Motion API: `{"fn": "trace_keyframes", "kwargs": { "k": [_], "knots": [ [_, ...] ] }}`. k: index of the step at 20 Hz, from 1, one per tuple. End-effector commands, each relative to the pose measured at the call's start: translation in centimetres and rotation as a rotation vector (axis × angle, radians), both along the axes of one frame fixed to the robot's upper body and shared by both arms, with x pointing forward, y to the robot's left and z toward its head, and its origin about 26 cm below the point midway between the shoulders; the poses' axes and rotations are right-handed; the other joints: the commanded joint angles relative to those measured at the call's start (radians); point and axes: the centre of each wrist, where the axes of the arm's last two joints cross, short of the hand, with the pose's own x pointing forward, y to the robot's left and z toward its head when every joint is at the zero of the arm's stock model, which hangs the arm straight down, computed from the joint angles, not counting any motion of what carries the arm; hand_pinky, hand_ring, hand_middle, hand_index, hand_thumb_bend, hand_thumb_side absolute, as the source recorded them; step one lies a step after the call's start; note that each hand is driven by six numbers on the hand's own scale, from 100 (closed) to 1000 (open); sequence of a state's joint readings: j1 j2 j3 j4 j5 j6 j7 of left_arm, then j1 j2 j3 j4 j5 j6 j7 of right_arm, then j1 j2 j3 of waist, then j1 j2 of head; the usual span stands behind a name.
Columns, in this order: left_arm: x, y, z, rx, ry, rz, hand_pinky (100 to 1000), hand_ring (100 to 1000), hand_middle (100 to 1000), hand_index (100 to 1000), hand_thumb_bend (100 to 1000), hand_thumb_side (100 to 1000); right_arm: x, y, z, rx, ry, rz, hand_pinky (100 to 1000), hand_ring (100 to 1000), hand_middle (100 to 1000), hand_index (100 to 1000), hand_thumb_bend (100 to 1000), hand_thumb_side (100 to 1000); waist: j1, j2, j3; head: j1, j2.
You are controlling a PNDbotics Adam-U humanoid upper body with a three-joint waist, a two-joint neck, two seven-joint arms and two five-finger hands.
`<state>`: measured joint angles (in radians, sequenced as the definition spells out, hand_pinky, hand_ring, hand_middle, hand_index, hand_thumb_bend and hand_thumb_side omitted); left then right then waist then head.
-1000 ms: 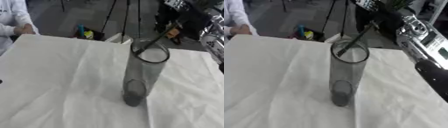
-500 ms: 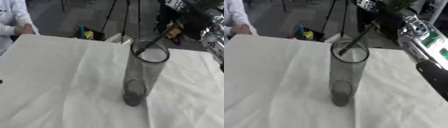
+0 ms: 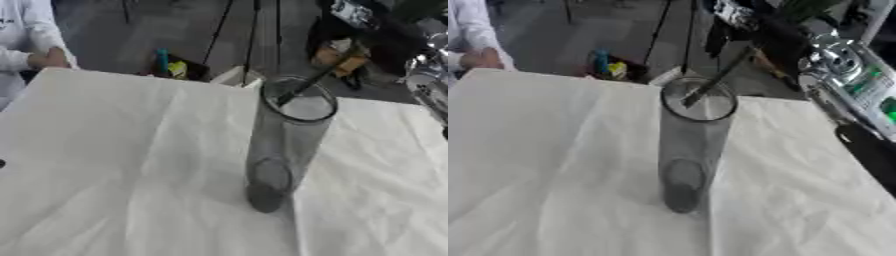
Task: Arrange flowers into the vase.
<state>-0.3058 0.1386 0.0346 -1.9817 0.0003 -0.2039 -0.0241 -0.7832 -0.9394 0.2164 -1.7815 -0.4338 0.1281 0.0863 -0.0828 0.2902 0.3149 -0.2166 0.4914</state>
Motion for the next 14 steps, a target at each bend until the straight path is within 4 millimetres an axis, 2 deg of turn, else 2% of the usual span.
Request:
{"fn": "trace_keyframes", "kwargs": {
  "k": [1,14],
  "knots": [
    [-0.24,-0.25,0.62,0.009,-0.025,-0.015,537,687,700,894,100,1000,-0.35,-0.65,1.27,-0.048,-0.064,-0.038,522,522,100,373,100,684,-0.013,-0.002,0.001,-0.001,-0.009],
    [-0.23,-0.24,0.63,0.01,-0.021,-0.014,537,687,700,895,100,1000,-0.2,-0.88,1.02,-0.154,-0.052,-0.043,529,541,100,370,100,693,-0.015,-0.001,-0.003,-0.001,-0.007]
  ]
}}
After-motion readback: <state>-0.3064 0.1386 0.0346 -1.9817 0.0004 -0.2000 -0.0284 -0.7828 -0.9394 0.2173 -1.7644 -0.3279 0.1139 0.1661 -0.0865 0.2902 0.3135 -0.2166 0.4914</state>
